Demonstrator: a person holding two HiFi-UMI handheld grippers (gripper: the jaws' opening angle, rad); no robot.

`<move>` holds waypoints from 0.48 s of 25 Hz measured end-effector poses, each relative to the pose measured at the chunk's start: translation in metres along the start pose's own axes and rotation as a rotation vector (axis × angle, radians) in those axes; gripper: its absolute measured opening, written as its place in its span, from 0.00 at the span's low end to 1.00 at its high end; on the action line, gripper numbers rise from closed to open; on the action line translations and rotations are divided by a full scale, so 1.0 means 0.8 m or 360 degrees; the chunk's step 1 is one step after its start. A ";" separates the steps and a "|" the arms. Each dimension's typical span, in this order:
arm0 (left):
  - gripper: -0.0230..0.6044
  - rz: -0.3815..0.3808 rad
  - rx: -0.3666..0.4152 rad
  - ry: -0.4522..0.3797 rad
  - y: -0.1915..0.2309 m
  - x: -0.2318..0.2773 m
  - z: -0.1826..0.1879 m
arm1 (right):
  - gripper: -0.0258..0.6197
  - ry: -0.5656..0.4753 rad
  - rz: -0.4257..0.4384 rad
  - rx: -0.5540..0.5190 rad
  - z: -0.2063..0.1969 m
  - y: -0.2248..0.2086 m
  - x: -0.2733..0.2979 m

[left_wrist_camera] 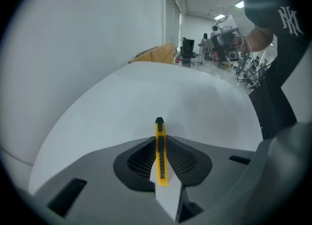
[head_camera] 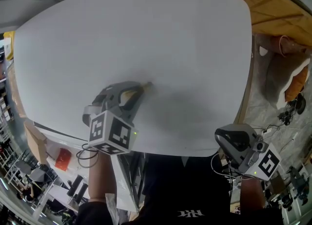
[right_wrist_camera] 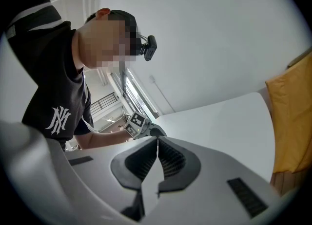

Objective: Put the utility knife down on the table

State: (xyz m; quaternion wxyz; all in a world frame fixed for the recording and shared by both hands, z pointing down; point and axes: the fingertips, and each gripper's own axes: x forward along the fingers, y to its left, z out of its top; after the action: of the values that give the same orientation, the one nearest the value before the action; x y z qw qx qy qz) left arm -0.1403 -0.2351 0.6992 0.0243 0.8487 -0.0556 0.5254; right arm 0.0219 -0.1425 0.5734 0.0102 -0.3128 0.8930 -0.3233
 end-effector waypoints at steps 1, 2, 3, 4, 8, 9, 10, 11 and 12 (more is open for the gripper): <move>0.13 0.0002 -0.0001 0.0004 0.000 0.001 -0.001 | 0.05 0.0001 0.0002 0.0000 0.000 0.000 -0.001; 0.13 0.0004 -0.0001 0.0009 0.000 0.002 -0.001 | 0.05 0.0000 0.0002 -0.0002 -0.001 0.000 -0.001; 0.13 0.0005 0.0001 0.0016 0.001 0.003 -0.002 | 0.05 -0.0001 0.0002 -0.0003 0.000 0.000 -0.002; 0.13 0.0005 0.0003 0.0022 0.001 0.003 -0.002 | 0.05 -0.0003 0.0002 -0.0005 0.001 0.000 -0.003; 0.13 -0.0004 -0.0021 0.0031 0.001 0.004 -0.002 | 0.05 -0.0006 0.0008 -0.0016 0.002 0.001 -0.004; 0.13 -0.0010 -0.0028 0.0036 0.001 0.004 -0.003 | 0.05 -0.0004 0.0008 -0.0017 0.001 0.002 -0.004; 0.13 -0.0016 -0.0032 0.0040 0.000 0.005 -0.004 | 0.05 -0.0002 0.0008 -0.0018 0.000 0.002 -0.004; 0.13 -0.0022 -0.0035 0.0045 -0.002 0.006 -0.005 | 0.05 0.0001 0.0008 -0.0018 -0.002 0.003 -0.004; 0.13 -0.0029 -0.0038 0.0049 -0.003 0.006 -0.006 | 0.05 0.0002 0.0009 -0.0018 -0.003 0.004 -0.004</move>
State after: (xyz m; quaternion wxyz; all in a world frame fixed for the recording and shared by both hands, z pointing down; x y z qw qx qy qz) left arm -0.1419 -0.2328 0.7059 0.0401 0.8407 -0.0538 0.5373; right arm 0.0221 -0.1374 0.5728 0.0087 -0.3100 0.8957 -0.3185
